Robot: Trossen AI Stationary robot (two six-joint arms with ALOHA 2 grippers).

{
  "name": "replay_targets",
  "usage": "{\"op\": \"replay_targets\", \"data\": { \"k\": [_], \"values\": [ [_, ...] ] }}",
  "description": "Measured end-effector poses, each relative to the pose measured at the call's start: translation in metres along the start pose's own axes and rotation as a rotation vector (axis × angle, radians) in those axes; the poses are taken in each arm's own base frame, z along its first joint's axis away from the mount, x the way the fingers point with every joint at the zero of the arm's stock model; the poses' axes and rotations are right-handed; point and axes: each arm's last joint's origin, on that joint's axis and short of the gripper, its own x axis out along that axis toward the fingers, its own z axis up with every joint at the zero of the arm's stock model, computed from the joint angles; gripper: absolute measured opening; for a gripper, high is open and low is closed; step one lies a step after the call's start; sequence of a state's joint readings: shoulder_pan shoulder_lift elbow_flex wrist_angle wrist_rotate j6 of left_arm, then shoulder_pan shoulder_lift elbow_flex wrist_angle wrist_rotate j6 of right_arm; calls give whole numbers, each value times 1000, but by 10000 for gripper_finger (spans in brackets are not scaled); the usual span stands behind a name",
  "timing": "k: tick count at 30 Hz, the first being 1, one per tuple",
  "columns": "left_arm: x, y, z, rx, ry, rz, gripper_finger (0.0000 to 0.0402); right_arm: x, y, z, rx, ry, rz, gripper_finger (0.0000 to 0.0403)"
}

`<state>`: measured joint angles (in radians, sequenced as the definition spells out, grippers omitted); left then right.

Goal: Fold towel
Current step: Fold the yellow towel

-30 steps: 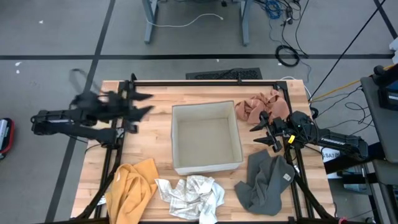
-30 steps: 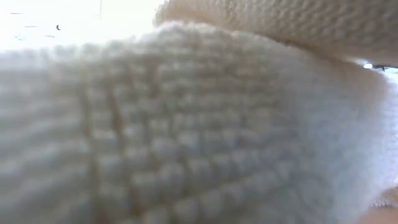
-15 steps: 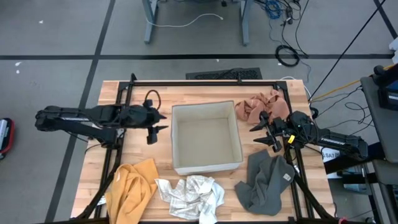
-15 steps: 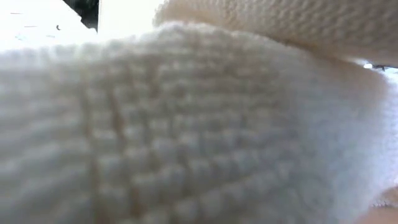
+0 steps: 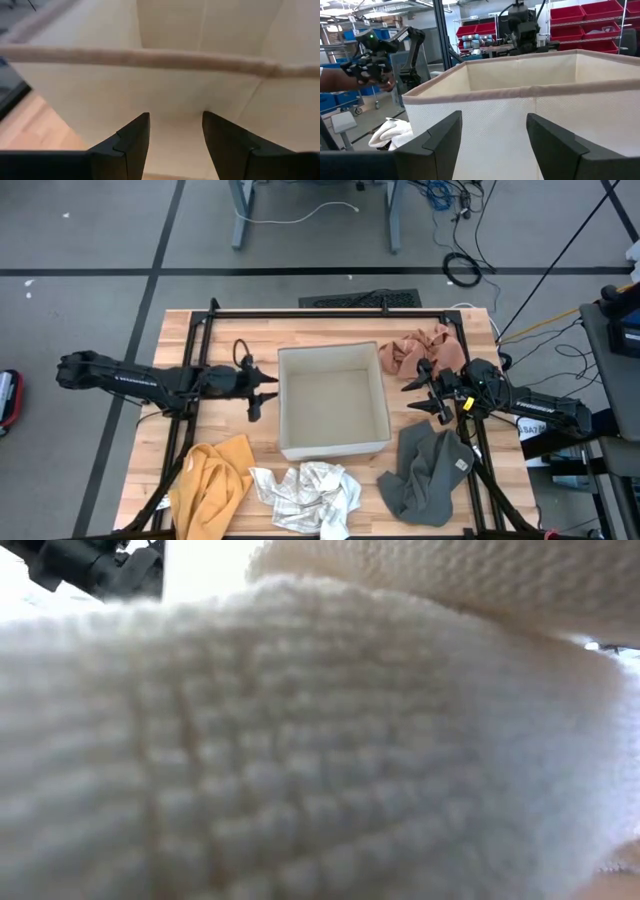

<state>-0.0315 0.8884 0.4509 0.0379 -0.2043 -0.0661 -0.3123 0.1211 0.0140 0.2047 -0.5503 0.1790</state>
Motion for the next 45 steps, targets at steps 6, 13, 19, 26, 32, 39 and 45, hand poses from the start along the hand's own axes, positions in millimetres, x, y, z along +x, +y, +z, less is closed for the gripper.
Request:
{"op": "replay_targets", "data": {
  "k": [6,13,19,26,32,39,45],
  "values": [
    [-6,-1,32,-14,-343,2,190,0,0,0,0,0,-1,212],
    [-22,7,62,-54,-696,38,190,0,0,0,0,0,0,212],
    [-31,22,73,-87,-855,116,190,0,0,0,0,0,-1,212],
    [-41,31,88,-97,-961,160,190,0,0,0,-1,-1,0,212],
    [-41,28,93,-86,-965,125,190,0,0,0,0,0,0,212],
    [-28,25,82,-155,-791,75,190,0,0,0,0,0,0,212],
    [-13,24,63,-185,-545,57,190,0,0,0,0,0,0,212]
  ]
}}
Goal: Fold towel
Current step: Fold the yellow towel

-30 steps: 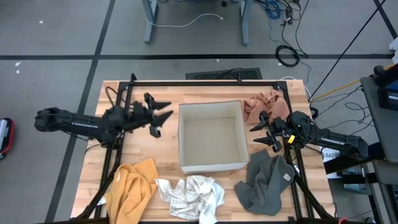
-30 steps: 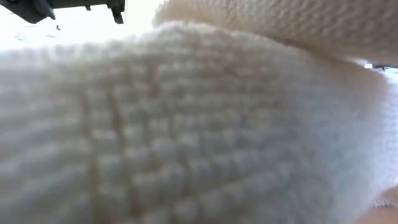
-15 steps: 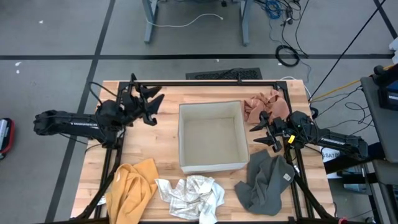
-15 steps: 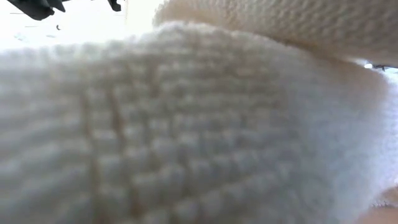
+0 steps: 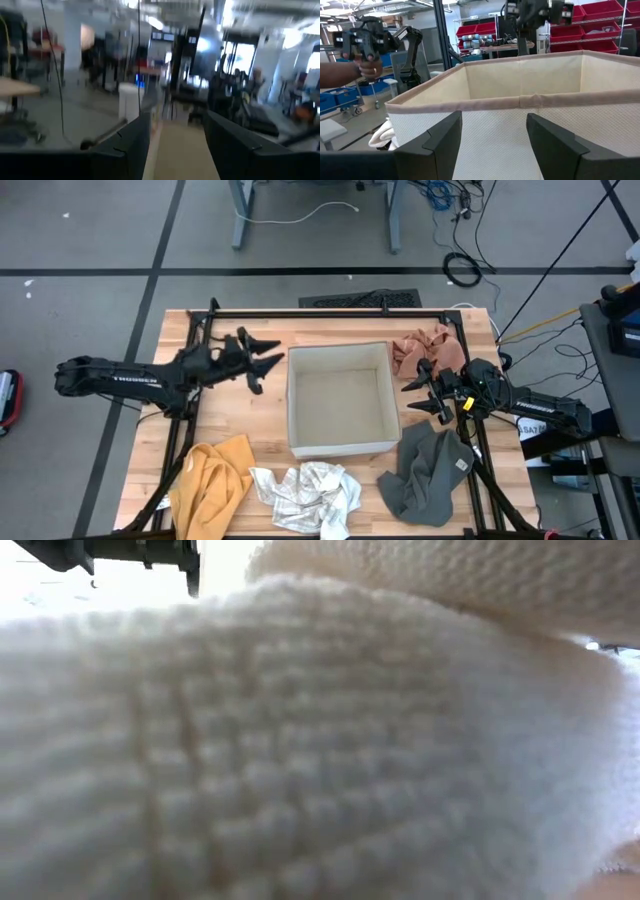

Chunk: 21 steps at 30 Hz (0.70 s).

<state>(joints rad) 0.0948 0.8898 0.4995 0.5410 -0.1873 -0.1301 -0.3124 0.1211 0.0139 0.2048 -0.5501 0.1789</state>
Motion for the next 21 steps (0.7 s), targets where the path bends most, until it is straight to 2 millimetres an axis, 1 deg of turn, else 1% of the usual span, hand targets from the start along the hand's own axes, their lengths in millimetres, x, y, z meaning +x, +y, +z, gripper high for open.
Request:
{"op": "replay_targets", "data": {
  "k": [4,9,13,21],
  "values": [
    [-1,-3,-11,-68,120,-65,190,0,0,0,0,0,0,212],
    [-4,-16,-13,-172,166,-244,190,0,0,0,0,0,0,212],
    [-7,-28,-14,-195,194,-336,190,0,0,0,0,0,0,212],
    [-18,-52,-22,-202,282,-455,190,0,0,0,0,0,0,212]
  ]
}}
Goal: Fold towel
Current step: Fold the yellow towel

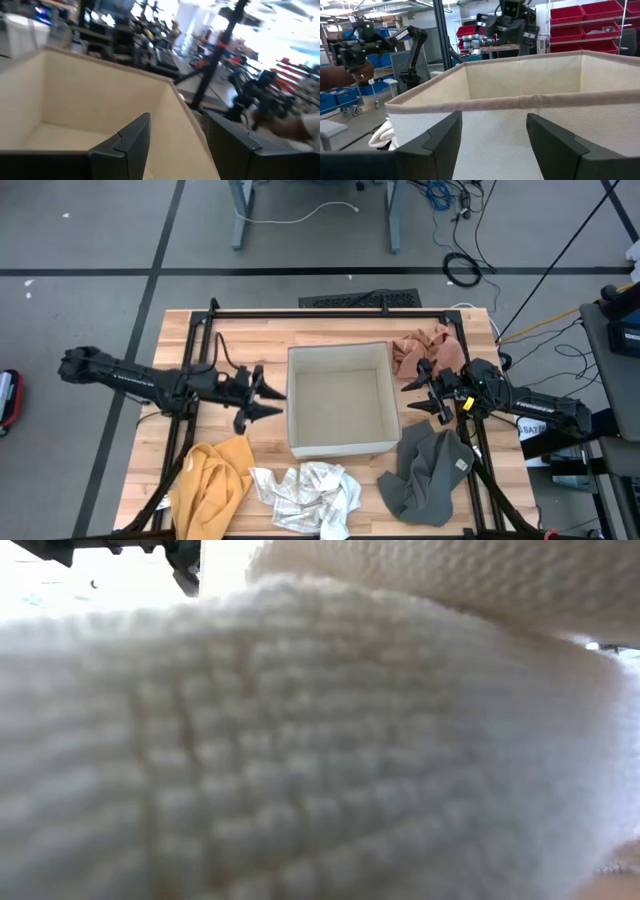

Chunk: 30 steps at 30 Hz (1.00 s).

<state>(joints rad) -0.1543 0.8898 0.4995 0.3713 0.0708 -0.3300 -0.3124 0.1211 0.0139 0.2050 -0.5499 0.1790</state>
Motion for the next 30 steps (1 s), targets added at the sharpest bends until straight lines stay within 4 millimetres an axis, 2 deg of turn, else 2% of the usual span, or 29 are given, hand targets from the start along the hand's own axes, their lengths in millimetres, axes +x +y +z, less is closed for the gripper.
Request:
{"op": "replay_targets", "data": {
  "k": [11,19,26,30],
  "values": [
    [-4,-34,-33,-111,273,-110,190,0,0,0,-2,-3,1,212],
    [-18,-38,-64,-280,548,72,190,0,2,10,-57,-92,17,212],
    [-35,-30,-84,-398,774,297,190,-1,3,15,-17,-134,30,212],
    [-43,-25,-90,-437,847,391,190,-1,3,13,2,-125,28,212]
  ]
}}
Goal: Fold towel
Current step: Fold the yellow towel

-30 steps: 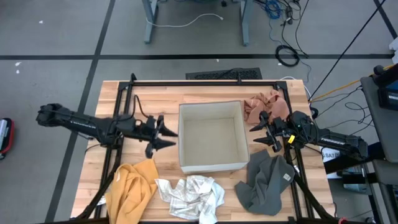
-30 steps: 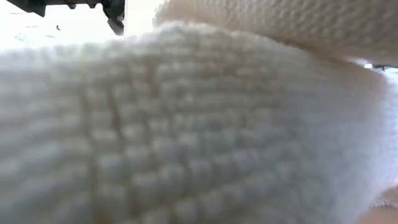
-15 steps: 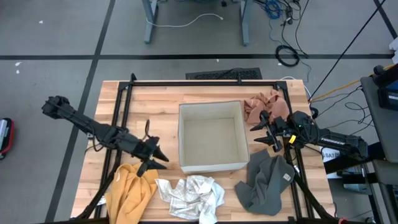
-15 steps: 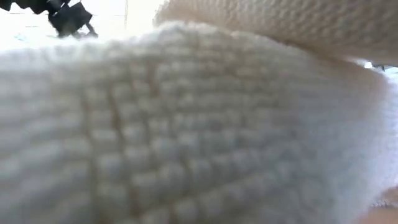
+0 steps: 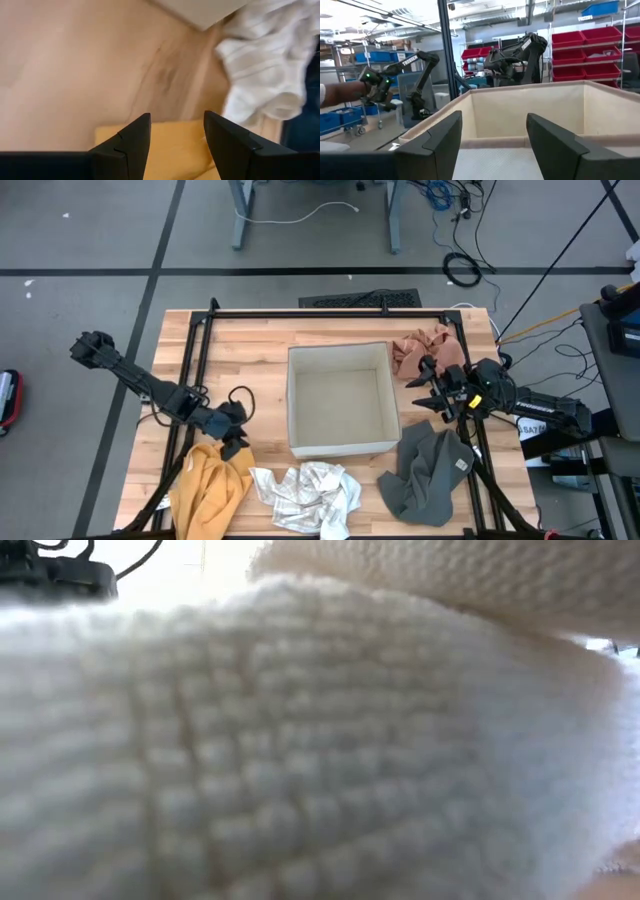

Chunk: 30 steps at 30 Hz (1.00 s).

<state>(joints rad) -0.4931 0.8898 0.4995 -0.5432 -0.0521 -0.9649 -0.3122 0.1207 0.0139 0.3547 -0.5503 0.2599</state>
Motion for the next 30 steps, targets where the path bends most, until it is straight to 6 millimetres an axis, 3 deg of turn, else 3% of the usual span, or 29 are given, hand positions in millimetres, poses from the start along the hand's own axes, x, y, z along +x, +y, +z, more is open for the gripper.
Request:
{"op": "replay_targets", "data": {
  "k": [8,15,30],
  "values": [
    [2,6,-6,-85,76,49,190,0,0,-2,134,14,-4,212],
    [21,16,-17,-131,221,115,190,0,-1,-3,121,23,-7,212],
    [58,20,-19,-50,301,269,190,0,-1,-2,50,19,-7,212]
  ]
}}
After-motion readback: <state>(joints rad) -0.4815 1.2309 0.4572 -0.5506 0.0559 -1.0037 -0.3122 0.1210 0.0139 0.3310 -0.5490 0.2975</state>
